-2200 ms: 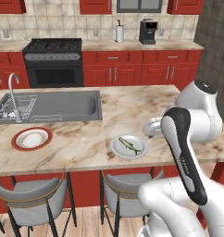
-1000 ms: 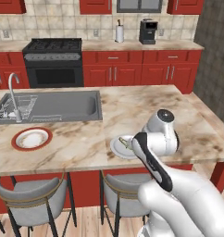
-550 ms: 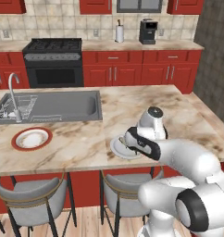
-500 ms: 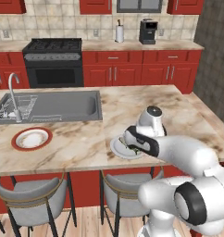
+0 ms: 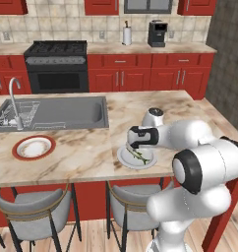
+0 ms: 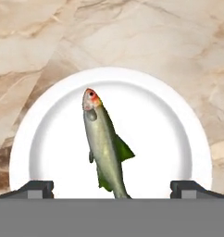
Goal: Transport the fish and onion to the fridge. Place the fish on the rack containing meat and place the onion on the rack containing the vegetable, ensuring meats and vegetables are on different racks.
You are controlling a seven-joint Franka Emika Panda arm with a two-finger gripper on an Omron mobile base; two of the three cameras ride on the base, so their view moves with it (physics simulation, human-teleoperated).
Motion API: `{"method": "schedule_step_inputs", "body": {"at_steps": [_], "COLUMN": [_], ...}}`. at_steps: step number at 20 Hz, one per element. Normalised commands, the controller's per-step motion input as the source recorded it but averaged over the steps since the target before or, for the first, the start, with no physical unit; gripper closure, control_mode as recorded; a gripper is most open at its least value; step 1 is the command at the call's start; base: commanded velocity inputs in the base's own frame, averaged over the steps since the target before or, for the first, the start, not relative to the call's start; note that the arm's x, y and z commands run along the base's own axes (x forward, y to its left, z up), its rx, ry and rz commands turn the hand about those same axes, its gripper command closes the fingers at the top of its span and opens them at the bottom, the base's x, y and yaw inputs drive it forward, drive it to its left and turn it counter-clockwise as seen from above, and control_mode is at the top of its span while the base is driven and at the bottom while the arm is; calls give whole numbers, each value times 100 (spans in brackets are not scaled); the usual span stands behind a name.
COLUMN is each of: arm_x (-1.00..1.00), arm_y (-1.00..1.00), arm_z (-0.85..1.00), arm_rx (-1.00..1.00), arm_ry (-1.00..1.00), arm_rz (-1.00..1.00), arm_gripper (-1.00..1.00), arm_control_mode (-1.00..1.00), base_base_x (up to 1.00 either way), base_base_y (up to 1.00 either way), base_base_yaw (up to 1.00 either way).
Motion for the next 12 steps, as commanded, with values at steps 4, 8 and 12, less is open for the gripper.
{"method": "schedule_step_inputs", "body": {"at_steps": [4, 8, 12], "arm_x": [0, 0, 0], "arm_y": [0, 5, 7], "arm_z": [-20, -24, -9], "arm_rx": [0, 0, 0], "arm_ry": [6, 4, 1], "arm_rz": [0, 0, 0], "arm_gripper": [-100, -100, -100], "arm_control_mode": [-100, -100, -100], "base_base_x": [0, 0, 0], "base_base_y": [0, 0, 0], "base_base_yaw": [0, 0, 0]}}
